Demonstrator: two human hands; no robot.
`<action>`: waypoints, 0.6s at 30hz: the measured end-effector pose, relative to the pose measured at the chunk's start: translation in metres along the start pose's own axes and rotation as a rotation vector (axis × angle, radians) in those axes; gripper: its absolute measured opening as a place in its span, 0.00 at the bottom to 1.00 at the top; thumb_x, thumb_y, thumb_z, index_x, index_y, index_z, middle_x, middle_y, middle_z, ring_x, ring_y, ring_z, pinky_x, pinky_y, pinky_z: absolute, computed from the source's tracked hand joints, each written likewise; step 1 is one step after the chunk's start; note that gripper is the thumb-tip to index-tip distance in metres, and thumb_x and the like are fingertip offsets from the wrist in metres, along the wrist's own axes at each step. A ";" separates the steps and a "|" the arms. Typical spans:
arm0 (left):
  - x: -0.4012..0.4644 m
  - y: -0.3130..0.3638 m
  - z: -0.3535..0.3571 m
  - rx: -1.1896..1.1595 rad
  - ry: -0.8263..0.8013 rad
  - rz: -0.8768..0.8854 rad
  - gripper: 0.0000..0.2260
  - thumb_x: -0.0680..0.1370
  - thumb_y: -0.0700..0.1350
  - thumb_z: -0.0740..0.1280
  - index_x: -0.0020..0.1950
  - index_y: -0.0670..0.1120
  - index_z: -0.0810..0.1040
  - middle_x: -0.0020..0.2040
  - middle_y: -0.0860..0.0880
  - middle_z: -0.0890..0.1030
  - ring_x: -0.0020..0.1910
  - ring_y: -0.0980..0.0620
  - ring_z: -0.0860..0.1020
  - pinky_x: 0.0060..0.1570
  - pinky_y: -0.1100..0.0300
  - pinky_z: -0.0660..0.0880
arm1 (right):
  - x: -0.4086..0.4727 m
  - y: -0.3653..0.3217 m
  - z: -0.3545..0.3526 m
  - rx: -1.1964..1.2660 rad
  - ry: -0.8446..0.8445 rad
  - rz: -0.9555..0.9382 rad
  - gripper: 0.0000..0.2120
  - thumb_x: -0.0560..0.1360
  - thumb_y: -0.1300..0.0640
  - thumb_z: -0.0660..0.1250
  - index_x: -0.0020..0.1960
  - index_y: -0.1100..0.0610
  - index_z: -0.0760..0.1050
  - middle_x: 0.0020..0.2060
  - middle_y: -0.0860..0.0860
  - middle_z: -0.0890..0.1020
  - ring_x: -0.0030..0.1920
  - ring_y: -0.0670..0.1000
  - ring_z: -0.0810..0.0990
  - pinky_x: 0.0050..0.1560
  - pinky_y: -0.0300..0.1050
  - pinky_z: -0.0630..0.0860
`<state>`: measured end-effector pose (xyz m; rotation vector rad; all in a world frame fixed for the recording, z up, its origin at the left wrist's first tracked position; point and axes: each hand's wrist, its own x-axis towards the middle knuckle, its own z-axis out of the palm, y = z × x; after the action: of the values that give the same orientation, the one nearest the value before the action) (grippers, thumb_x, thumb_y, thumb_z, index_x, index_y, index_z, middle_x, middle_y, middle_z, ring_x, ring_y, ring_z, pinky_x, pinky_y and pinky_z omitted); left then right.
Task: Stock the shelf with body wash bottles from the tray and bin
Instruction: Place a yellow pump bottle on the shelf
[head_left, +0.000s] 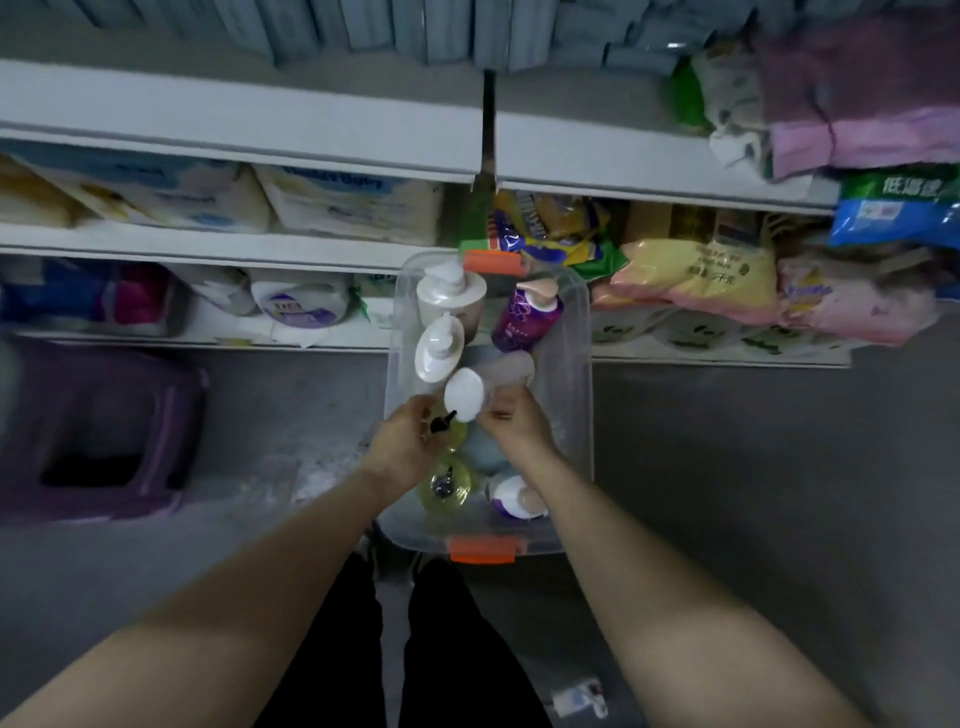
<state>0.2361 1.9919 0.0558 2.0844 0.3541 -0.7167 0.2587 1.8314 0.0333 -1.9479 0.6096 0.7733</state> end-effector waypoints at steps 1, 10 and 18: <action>0.003 -0.004 0.007 -0.009 -0.024 -0.018 0.20 0.77 0.46 0.70 0.67 0.44 0.71 0.55 0.49 0.78 0.54 0.48 0.79 0.51 0.58 0.74 | 0.004 0.007 0.006 0.018 0.012 0.044 0.15 0.75 0.57 0.71 0.60 0.56 0.72 0.54 0.51 0.81 0.54 0.52 0.80 0.56 0.49 0.78; 0.032 -0.041 0.054 -0.013 -0.230 -0.373 0.14 0.77 0.40 0.67 0.62 0.40 0.74 0.57 0.40 0.80 0.57 0.41 0.78 0.58 0.50 0.75 | 0.074 0.086 0.063 -0.032 -0.112 0.364 0.20 0.63 0.52 0.62 0.51 0.58 0.80 0.45 0.55 0.85 0.47 0.59 0.84 0.50 0.54 0.82; 0.043 -0.065 0.077 -0.053 -0.289 -0.465 0.08 0.73 0.37 0.70 0.41 0.47 0.73 0.37 0.50 0.76 0.37 0.55 0.74 0.30 0.73 0.70 | 0.040 0.036 0.056 0.072 -0.296 0.542 0.15 0.83 0.57 0.57 0.40 0.58 0.74 0.35 0.53 0.77 0.34 0.52 0.75 0.27 0.34 0.70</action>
<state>0.2107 1.9655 -0.0473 1.8279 0.6957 -1.2516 0.2461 1.8609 -0.0377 -1.5687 0.9798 1.3260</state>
